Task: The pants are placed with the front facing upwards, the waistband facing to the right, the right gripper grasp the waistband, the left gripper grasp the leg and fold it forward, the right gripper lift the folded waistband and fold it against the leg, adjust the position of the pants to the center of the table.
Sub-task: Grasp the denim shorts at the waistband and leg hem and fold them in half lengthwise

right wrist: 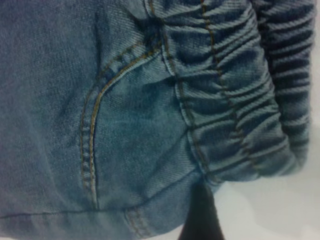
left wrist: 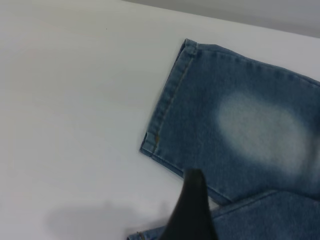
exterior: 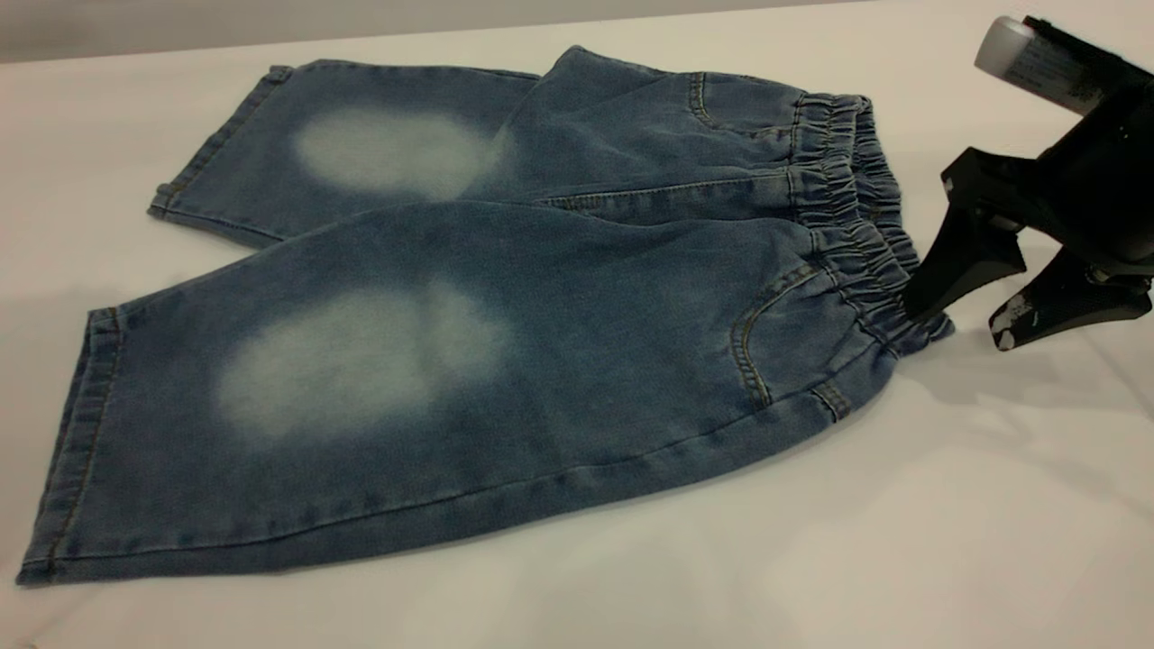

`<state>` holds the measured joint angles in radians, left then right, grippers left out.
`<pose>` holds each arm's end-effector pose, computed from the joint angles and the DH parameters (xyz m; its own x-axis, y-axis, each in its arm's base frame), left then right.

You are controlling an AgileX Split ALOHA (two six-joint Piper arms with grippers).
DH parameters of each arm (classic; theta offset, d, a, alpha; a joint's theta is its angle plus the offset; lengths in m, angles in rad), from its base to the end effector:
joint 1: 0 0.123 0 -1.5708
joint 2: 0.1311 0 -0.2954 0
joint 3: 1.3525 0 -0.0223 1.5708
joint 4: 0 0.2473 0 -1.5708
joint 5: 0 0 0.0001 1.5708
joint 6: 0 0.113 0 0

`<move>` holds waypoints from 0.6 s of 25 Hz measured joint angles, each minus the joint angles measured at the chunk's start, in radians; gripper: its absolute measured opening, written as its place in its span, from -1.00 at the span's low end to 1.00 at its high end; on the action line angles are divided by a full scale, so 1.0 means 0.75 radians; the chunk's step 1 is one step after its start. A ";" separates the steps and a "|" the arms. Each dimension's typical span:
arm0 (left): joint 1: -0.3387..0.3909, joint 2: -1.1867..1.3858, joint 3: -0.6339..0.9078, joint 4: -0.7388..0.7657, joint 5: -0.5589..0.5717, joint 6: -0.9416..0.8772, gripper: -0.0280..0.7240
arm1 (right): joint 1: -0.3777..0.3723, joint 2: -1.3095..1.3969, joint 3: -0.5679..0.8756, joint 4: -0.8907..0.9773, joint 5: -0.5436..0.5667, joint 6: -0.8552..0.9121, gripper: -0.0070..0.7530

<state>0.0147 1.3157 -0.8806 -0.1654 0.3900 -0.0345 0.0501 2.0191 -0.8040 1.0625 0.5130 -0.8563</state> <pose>0.2874 -0.0029 0.2772 -0.6633 -0.1960 -0.7222 -0.0936 0.9792 -0.1798 0.3028 0.0638 0.0558 -0.9904 0.0816 -0.1113 0.0240 0.8962 0.4430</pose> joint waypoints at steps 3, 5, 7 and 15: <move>0.000 0.000 0.000 0.000 0.000 0.000 0.56 | 0.000 0.021 0.000 0.060 0.004 -0.056 0.22; 0.000 0.000 0.000 0.000 0.000 0.000 0.56 | 0.000 0.030 0.000 0.109 0.009 -0.114 0.22; 0.000 0.000 0.000 0.000 0.000 0.000 0.56 | 0.000 0.036 0.000 0.166 0.009 -0.168 0.22; 0.000 0.000 0.000 0.000 0.000 0.000 0.56 | 0.000 0.054 0.000 0.294 0.010 -0.307 0.22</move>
<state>0.0147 1.3157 -0.8806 -0.1654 0.3900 -0.0345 0.0501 2.0599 -0.8040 1.2827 0.5205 -1.0869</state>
